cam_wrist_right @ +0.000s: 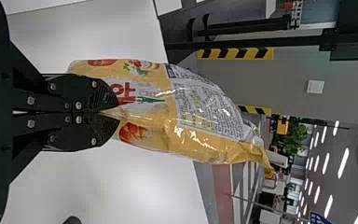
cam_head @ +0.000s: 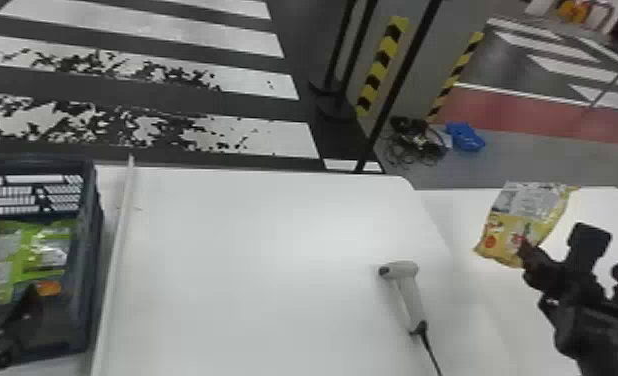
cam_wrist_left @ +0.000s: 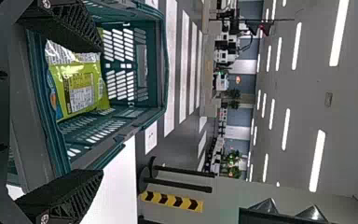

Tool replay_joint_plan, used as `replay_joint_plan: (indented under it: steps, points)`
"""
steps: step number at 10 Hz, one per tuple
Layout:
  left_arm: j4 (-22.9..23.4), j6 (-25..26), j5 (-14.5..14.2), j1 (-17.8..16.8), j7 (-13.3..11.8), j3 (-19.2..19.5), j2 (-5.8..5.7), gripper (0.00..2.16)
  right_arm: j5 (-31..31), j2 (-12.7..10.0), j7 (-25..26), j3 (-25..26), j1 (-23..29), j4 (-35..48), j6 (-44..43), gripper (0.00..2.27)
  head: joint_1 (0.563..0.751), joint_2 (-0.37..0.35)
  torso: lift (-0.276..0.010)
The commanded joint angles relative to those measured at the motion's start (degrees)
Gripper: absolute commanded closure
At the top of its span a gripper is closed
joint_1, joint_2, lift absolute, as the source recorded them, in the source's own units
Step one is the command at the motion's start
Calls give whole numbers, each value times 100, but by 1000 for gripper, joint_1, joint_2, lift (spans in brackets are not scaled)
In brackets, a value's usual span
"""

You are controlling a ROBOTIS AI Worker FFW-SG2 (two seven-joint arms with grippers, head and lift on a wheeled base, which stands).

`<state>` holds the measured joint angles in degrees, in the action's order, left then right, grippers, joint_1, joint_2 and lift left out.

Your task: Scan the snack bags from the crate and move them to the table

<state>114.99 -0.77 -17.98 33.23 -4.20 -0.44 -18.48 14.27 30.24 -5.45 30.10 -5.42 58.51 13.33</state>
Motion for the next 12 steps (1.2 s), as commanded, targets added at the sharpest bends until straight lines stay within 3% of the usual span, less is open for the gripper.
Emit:
replay_joint_plan:
  steps: [1, 2, 3, 4, 5, 9, 10, 12]
  points:
    - [23, -32, -4, 8, -19, 0, -7, 70, -30, -18, 27, -22, 41, -94, 52, 2246, 695, -350, -95]
    - [41, -32, -4, 8, -19, 0, -15, 70, 32, -35, 27, -13, 50, -94, 369, 2226, 695, -350, -95]
    - [67, -32, -4, 8, -19, 0, -33, 70, 102, -44, 53, 48, 50, -85, 439, 1706, 695, -350, -95]
    - [120, -14, -4, 17, -28, 0, -51, 66, 128, -35, 80, 48, 32, -85, 509, 191, 695, -350, -95]
    - [155, -14, -21, 17, -19, 0, -77, 66, 128, -27, 80, 66, 6, -85, 509, -2, 695, -350, -95]
    - [111, -14, -65, -44, -28, -18, -77, 66, 313, 158, 71, 101, 50, -138, 597, -1, 695, -350, -95]
    - [59, -14, -74, -62, -28, -18, -77, 70, 577, 88, 71, 127, 437, 380, 703, -1, 695, -350, -95]
    - [-73, -32, -127, -141, -28, -27, -68, 70, 981, -352, -149, 242, 1105, 1743, 1230, 63, 695, -350, -95]
